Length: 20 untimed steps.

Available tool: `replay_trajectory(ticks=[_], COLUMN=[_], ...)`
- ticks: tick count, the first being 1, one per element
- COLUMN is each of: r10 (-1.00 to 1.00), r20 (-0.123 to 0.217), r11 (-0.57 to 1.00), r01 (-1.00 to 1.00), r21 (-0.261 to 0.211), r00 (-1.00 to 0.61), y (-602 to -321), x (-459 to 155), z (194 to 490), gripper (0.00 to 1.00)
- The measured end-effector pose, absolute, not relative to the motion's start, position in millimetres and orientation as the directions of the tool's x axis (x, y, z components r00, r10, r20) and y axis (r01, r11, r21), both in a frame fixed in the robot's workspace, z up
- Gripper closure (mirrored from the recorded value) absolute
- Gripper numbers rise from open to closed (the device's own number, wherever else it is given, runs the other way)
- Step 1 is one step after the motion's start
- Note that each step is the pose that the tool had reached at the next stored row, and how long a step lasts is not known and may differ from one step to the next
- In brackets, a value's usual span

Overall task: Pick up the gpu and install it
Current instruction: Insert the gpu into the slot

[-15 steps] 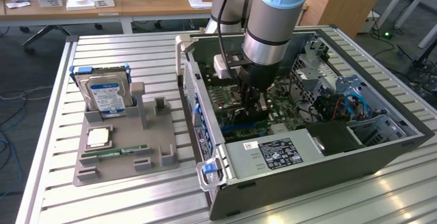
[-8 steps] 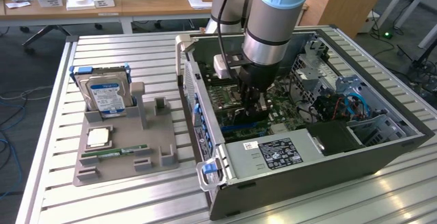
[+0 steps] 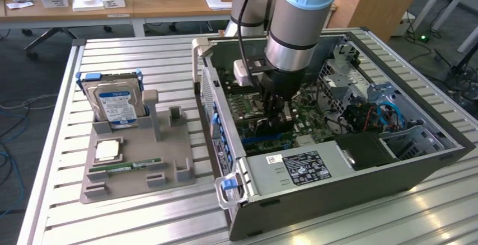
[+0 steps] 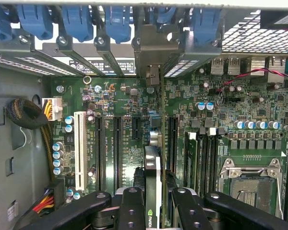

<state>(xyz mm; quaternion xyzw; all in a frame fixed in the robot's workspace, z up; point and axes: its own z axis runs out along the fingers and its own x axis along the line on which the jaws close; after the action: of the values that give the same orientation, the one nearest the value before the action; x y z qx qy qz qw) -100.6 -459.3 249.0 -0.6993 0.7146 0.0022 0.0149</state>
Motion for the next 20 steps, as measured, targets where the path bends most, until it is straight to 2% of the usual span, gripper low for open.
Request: replay_trajectory(ticks=[20], r10=[-0.999], r20=[-0.025], r11=[0.041], r01=[-0.999], r21=[-0.017], r00=[-0.041], y=[-460.4], x=[-100.6], z=[251.7], gripper=[0.73])
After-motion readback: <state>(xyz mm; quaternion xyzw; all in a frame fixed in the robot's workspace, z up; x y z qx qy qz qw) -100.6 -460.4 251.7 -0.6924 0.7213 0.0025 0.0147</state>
